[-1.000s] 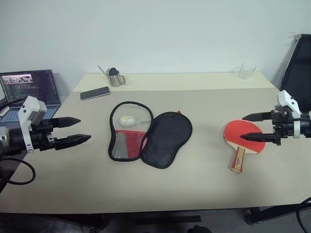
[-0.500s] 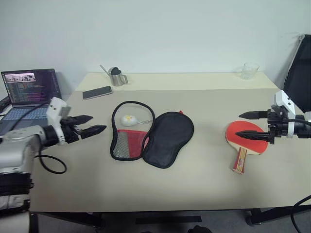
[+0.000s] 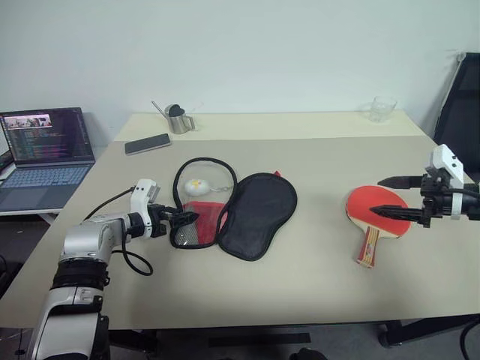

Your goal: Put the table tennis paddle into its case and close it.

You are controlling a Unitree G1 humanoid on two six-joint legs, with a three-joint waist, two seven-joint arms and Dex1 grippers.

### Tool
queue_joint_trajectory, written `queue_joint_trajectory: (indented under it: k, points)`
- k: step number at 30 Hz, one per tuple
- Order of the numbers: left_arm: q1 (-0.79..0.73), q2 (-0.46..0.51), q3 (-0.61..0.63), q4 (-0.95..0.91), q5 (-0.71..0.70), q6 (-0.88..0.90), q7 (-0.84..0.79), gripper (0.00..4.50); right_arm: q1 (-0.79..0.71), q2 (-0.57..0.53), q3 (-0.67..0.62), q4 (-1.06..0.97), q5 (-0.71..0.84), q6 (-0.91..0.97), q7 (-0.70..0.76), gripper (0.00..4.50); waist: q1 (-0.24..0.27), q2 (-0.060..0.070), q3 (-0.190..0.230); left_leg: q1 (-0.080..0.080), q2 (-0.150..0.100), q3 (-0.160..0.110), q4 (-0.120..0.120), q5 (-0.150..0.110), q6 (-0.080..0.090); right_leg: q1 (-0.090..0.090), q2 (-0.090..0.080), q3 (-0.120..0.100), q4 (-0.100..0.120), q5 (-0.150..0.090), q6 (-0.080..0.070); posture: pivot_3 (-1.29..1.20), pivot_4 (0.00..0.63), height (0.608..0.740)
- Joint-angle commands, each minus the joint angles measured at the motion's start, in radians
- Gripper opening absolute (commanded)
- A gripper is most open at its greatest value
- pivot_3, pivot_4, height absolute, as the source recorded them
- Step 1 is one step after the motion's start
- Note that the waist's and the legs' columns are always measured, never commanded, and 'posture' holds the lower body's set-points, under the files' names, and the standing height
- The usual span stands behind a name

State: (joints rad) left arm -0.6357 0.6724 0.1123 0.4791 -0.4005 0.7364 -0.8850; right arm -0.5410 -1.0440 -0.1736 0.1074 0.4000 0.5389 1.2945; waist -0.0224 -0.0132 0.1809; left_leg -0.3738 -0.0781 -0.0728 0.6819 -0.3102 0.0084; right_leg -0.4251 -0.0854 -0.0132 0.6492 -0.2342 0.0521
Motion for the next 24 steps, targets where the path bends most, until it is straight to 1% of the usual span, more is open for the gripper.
queue_joint_trajectory:
  k: [1,5,7,9,12,18,23,24]
  points:
    - [0.020,-0.009,0.080,-0.085,-0.068,0.013,-0.002,4.50,0.005,-0.042,-0.054,-0.047,0.027,0.019,-0.009,4.41,0.000,0.000,0.000,0.000,0.000,0.000,0.000,0.000,0.000,0.000,0.000,0.000,0.000,0.000,0.000,0.00,0.150,0.740]
    - [0.086,0.037,0.173,-0.203,-0.146,0.018,-0.044,4.50,0.032,-0.061,-0.064,-0.057,0.033,0.023,-0.018,4.41,-0.001,0.000,0.000,0.000,0.000,0.000,0.000,0.000,0.000,0.000,0.000,0.000,0.000,0.000,0.000,0.00,0.150,0.740]
    - [0.105,0.057,0.218,-0.229,-0.171,0.028,-0.036,4.50,0.037,-0.063,-0.068,-0.062,0.036,0.026,-0.022,4.41,-0.002,0.000,0.000,0.000,0.000,0.000,0.000,0.000,0.000,0.000,0.000,0.000,0.000,0.000,0.000,0.00,0.150,0.740]
    - [0.133,0.066,0.232,-0.241,-0.180,0.022,-0.041,4.50,0.038,-0.064,-0.069,-0.065,0.040,0.028,-0.025,4.41,-0.001,0.000,0.000,0.000,0.000,0.000,0.000,0.000,0.000,0.000,0.000,0.000,0.000,0.000,0.000,0.00,0.150,0.740]
    - [0.154,0.063,0.199,-0.223,-0.151,0.010,-0.035,4.50,0.034,-0.063,-0.064,-0.060,0.038,0.025,-0.029,4.41,0.001,0.001,-0.001,0.003,0.000,0.000,0.000,0.000,0.000,0.003,0.000,0.000,-0.001,0.000,0.000,0.00,0.150,0.740]
    - [0.126,0.015,0.146,-0.190,-0.128,-0.004,-0.007,4.50,0.017,-0.059,-0.052,-0.051,0.033,0.019,-0.036,4.41,0.012,0.001,-0.001,0.004,0.000,0.000,0.000,0.000,0.000,0.004,0.000,0.000,0.000,0.000,0.000,0.00,0.150,0.740]
    - [0.089,-0.022,0.107,-0.117,-0.089,-0.010,0.026,4.50,0.014,-0.062,-0.050,-0.047,0.031,0.017,-0.035,4.41,0.016,0.001,-0.001,0.004,0.000,0.000,0.000,0.000,0.000,0.004,0.000,0.000,-0.001,0.000,0.000,0.00,0.150,0.740]
    - [0.075,-0.036,0.096,-0.090,-0.071,-0.008,0.054,4.50,0.011,-0.062,-0.049,-0.045,0.030,0.017,-0.035,4.41,0.016,0.001,-0.001,0.004,0.000,0.000,0.000,0.000,0.000,0.004,0.000,0.000,0.000,0.000,0.000,0.00,0.150,0.740]
